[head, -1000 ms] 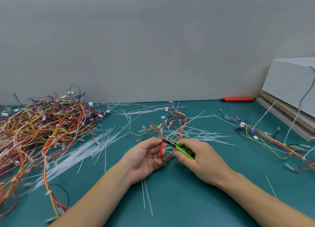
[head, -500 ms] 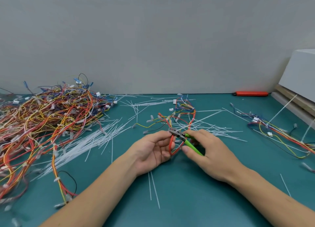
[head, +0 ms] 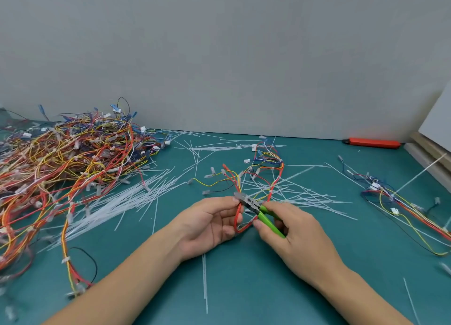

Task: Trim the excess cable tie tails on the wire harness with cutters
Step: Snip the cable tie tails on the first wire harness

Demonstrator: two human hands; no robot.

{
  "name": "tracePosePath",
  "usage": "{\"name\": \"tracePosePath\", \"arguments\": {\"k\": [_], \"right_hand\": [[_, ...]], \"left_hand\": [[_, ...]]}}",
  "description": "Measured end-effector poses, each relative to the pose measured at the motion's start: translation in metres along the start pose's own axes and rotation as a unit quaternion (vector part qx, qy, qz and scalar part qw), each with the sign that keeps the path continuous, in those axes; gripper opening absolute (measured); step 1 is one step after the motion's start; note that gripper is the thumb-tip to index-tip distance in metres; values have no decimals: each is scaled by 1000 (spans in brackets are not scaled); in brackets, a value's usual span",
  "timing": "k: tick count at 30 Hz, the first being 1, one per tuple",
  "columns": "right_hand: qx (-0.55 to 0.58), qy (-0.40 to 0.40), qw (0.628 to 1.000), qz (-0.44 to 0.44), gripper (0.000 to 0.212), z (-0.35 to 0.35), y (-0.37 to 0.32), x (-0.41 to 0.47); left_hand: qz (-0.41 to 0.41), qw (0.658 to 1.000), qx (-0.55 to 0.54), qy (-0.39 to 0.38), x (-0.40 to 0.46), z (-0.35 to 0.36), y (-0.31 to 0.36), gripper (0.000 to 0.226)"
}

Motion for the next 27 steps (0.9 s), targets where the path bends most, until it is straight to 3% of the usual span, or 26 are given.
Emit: {"name": "tracePosePath", "arguments": {"k": [4, 7, 17, 22, 27], "right_hand": [[-20, -5, 1000, 4, 60, 0, -3, 2], [-9, -30, 999, 7, 64, -1, -2, 1], [14, -41, 998, 40, 55, -4, -3, 2], [42, -62, 996, 40, 39, -7, 2, 18], [-9, -34, 999, 8, 39, -1, 10, 20]], "left_hand": [[-1, 1000, 8, -2, -1, -2, 1, 6], [6, 1000, 13, -5, -2, 0, -1, 5], [-3, 1000, -5, -20, 2, 0, -2, 9], [-6, 999, -31, -17, 2, 3, -1, 8], [5, 999, -36, -18, -3, 5, -1, 11]]}}
Point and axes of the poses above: each hand's wrist, its own x-axis towards the middle knuckle, its own z-axis out of the palm, y = z × x, the point moved 3 cm from there along x, towards the middle knuckle, and after that the axes turned 13 degrees about -z, right-handed, at the moved point
